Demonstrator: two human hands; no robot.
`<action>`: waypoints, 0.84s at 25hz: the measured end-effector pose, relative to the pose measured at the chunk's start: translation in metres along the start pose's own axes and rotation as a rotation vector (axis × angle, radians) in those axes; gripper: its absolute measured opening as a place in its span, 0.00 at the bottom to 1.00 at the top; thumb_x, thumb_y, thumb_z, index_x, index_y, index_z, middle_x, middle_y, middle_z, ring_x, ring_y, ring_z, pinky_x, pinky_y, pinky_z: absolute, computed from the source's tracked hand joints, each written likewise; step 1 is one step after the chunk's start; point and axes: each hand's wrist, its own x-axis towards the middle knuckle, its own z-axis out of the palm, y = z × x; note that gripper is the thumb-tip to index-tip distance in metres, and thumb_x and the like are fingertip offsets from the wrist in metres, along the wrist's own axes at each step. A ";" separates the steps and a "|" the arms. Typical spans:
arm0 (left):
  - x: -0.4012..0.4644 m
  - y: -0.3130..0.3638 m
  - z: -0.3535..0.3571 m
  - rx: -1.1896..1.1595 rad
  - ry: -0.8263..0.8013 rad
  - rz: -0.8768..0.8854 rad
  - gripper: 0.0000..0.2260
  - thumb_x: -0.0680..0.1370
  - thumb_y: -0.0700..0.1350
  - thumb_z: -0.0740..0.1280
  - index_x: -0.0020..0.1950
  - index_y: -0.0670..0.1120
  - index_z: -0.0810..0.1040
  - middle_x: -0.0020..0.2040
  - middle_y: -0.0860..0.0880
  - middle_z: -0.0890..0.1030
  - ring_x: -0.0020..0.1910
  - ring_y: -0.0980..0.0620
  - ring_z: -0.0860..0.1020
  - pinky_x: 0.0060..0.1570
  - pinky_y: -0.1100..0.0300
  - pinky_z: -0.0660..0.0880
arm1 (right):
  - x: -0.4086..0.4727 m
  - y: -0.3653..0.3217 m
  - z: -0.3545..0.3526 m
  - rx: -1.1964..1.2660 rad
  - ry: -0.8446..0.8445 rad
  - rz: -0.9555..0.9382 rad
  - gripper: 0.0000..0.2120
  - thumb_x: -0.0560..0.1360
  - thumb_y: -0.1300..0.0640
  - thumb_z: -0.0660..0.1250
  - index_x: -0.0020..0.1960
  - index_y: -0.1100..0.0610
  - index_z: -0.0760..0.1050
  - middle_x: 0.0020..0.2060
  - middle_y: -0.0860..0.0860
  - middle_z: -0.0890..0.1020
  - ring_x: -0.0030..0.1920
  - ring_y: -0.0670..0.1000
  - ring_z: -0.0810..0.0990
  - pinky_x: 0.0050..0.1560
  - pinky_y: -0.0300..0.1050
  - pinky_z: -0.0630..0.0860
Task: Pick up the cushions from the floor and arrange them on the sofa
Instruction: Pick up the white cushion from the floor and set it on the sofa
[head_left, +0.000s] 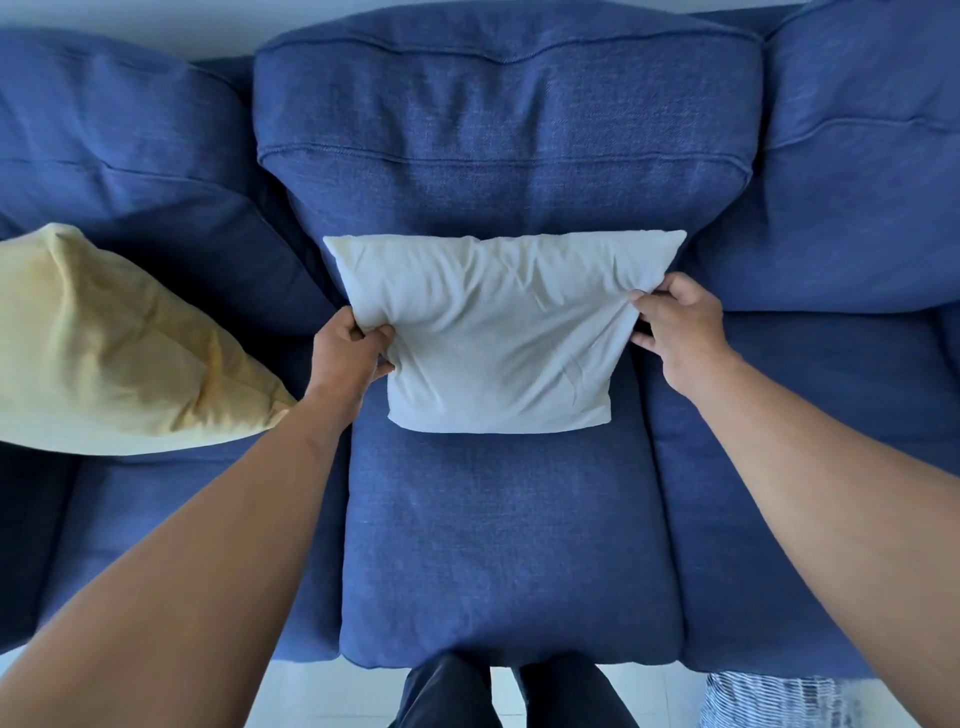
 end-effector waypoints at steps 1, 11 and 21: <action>-0.001 -0.005 -0.001 -0.026 0.012 -0.006 0.07 0.82 0.38 0.71 0.60 0.44 0.80 0.65 0.36 0.83 0.63 0.40 0.84 0.61 0.43 0.85 | -0.001 0.004 -0.003 0.013 -0.003 -0.001 0.10 0.81 0.63 0.70 0.43 0.51 0.77 0.42 0.45 0.83 0.51 0.49 0.83 0.64 0.60 0.82; 0.016 0.043 -0.002 -0.209 0.006 -0.026 0.13 0.78 0.40 0.69 0.62 0.47 0.83 0.59 0.47 0.88 0.57 0.48 0.87 0.58 0.51 0.85 | 0.004 -0.021 0.005 0.084 -0.061 0.006 0.10 0.76 0.58 0.74 0.57 0.51 0.81 0.60 0.50 0.86 0.60 0.51 0.85 0.57 0.54 0.83; 0.019 0.046 -0.022 -0.216 0.108 0.083 0.07 0.81 0.40 0.73 0.45 0.49 0.82 0.47 0.50 0.86 0.48 0.53 0.84 0.61 0.49 0.85 | 0.008 -0.036 -0.010 -0.037 0.014 -0.084 0.08 0.80 0.57 0.73 0.43 0.49 0.79 0.47 0.50 0.82 0.51 0.49 0.80 0.66 0.58 0.81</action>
